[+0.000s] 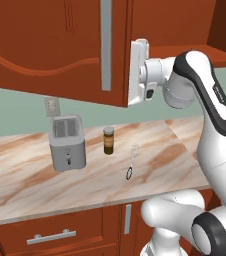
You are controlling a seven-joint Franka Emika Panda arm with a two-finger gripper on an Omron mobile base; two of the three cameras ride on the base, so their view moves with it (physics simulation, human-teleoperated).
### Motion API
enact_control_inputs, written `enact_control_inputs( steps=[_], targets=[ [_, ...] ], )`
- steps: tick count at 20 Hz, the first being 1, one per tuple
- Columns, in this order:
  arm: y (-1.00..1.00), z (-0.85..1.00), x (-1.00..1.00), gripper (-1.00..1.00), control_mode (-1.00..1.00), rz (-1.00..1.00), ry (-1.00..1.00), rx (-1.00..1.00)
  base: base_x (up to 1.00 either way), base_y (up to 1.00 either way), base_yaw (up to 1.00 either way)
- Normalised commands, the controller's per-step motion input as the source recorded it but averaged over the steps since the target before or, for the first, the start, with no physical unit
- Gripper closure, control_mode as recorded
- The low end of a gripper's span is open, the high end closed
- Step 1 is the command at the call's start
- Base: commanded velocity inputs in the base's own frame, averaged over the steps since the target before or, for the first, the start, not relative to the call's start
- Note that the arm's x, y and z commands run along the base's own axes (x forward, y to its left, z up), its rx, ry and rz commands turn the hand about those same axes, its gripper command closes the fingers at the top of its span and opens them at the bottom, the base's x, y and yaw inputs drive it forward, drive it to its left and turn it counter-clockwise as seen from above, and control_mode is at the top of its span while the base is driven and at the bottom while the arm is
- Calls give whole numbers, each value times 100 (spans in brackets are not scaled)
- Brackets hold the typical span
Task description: Pick the pan from the cabinet and place it on the stove. Then turn on the stove burner for the pan.
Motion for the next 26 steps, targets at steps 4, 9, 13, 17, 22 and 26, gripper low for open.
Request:
enact_control_inputs(
  steps=[4,9,13,17,22,26],
  targets=[
    [55,2,-79,-100,-100,11,0,-3,0,0,0],
    [62,0,-80,-100,-100,11,0,-4,0,0,0],
    [76,0,-63,-100,-100,9,0,-4,0,0,0],
    [89,0,-48,-100,-100,8,0,-5,0,0,0],
    [89,0,-38,-100,-100,7,2,-5,0,0,0],
    [86,0,-29,-100,-100,7,2,-4,0,0,0]
  ],
)
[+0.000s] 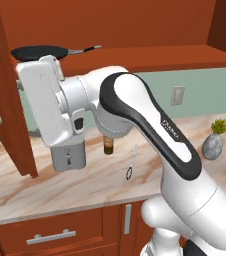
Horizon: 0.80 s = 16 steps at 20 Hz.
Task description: Pick the pan from the cabinet and place it on the stove. Then turn on the stove burner for the pan.
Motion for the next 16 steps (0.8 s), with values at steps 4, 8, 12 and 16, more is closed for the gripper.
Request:
enact_control_inputs(
  steps=[4,8,12,16],
  targets=[
    [87,0,-23,-100,-100,6,2,-4,0,0,0],
    [85,0,-17,-100,-100,3,1,-3,0,0,0],
    [83,0,-13,-100,-100,1,0,-2,0,0,0],
    [63,0,-15,-100,-100,0,0,-5,0,0,0]
  ],
)
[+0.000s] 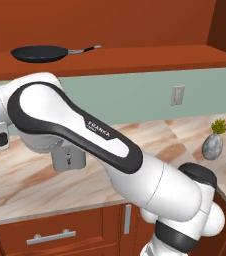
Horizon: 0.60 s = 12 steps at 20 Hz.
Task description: Pick the pan from the cabinet and place it on the stove. Then turn on the stove burner for the pan.
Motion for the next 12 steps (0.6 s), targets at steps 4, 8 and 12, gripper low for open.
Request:
enact_control_inputs(
  steps=[4,8,12],
  targets=[
    [-7,-6,-12,-100,-100,6,-1,0,0,0,0],
    [-55,0,-7,-100,-100,6,-8,0,0,0,0],
    [-75,0,0,-100,-100,6,-8,0,0,0,0]
  ],
)
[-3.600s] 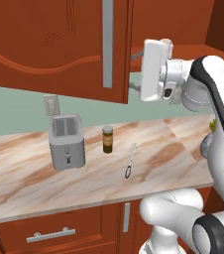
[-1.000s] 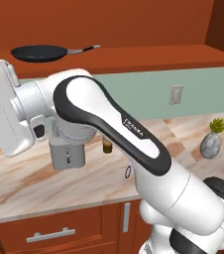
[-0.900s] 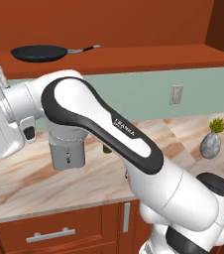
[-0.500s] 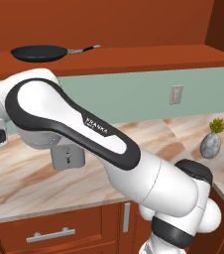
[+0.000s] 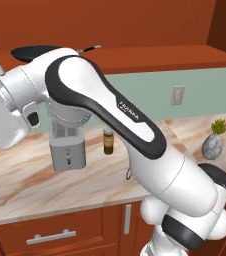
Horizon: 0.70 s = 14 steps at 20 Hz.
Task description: Pick the pan from the cabinet and place it on the stove. Then turn on the stove burner for the pan.
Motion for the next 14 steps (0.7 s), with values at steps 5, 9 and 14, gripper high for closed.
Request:
enact_control_inputs(
  steps=[5,9,14],
  targets=[
    [-86,-1,0,-100,-100,6,-18,0,0,0,0],
    [-74,-1,0,-100,-100,6,-31,0,0,0,0],
    [-70,0,9,-100,-100,8,-34,0,0,0,0]
  ],
)
